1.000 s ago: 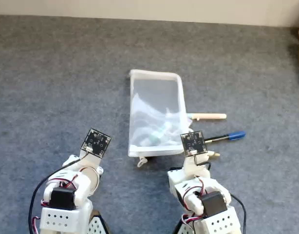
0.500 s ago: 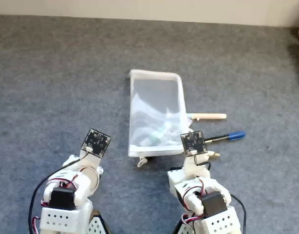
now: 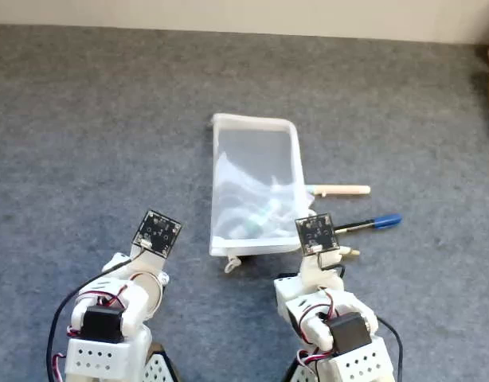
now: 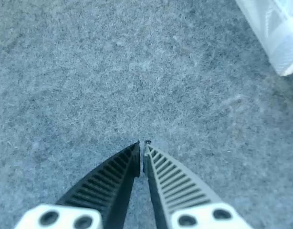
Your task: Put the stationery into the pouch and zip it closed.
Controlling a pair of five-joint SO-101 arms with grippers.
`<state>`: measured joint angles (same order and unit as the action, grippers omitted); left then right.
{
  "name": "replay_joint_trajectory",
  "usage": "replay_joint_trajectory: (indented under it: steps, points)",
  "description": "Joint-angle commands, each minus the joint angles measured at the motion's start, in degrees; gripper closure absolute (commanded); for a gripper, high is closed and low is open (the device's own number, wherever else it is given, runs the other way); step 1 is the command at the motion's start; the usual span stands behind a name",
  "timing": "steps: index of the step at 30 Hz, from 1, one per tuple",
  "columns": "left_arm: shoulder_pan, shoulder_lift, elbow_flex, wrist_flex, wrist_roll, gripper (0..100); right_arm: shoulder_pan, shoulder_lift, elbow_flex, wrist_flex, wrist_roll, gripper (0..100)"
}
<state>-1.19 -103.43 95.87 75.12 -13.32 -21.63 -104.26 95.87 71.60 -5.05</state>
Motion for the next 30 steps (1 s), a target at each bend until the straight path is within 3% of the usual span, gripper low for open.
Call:
replay_joint_trajectory:
  steps: [1, 12, 17, 25, 30]
  points:
    - [-0.04, -0.48, 1.36, 0.35, -0.18, 96, 0.22, -1.10, 6.73, 0.40, -0.18, 99.1]
    - [-0.92, -0.57, -0.75, 0.44, -0.53, 96, 0.40, -1.10, 6.73, 0.40, -0.18, 99.1]
    - [-7.96, -0.57, -6.81, 0.00, -0.62, 96, 0.48, -1.10, 6.37, 0.40, -0.18, 99.1]
    - [-9.45, -0.57, -8.22, 0.44, -0.53, 97, 4.26, -1.10, 1.45, -1.63, -0.09, 99.1]
    - [-11.03, -0.57, -8.04, 0.09, -0.53, 96, 4.44, -1.10, -6.37, -4.97, 8.44, 99.1]
